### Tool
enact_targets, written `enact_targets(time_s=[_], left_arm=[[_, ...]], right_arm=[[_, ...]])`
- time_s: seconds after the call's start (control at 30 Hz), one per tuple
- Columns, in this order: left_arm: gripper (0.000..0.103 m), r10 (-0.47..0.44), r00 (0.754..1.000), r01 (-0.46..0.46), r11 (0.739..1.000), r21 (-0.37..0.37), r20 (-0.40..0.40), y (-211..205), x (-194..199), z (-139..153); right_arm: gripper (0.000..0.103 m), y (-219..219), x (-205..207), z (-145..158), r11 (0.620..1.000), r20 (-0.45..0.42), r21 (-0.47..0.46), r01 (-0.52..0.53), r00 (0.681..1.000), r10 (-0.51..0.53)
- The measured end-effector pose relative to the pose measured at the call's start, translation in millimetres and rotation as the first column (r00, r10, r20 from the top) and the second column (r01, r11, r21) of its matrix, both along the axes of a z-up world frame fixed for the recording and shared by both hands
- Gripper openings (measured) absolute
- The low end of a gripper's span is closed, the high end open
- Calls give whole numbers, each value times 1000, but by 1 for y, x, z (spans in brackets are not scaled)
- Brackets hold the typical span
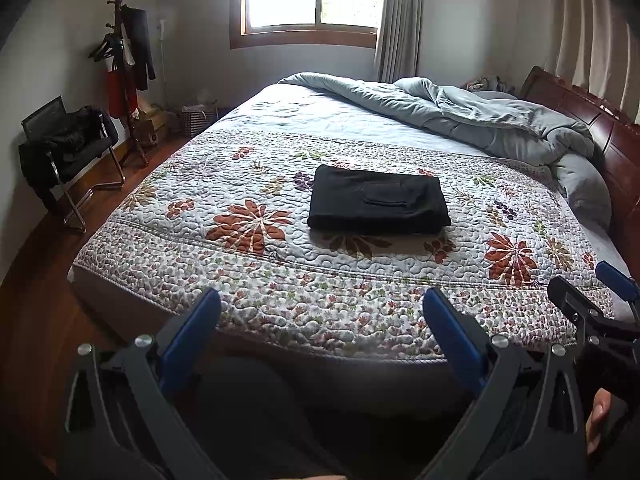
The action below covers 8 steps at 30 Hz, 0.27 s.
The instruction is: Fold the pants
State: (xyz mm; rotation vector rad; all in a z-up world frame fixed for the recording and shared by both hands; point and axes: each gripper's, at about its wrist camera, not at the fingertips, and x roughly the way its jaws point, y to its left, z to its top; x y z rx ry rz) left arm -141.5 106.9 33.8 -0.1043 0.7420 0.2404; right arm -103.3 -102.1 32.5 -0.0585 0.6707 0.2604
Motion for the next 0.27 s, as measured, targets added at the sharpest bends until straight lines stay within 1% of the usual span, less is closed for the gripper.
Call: enact_targets(time_s=[0.27], left_arm=[[100, 2, 1000, -2, 1000, -15, -4, 2, -5, 3]], right_arm=[[99, -1, -5, 5, 1000, 12, 1, 1, 1000, -1]])
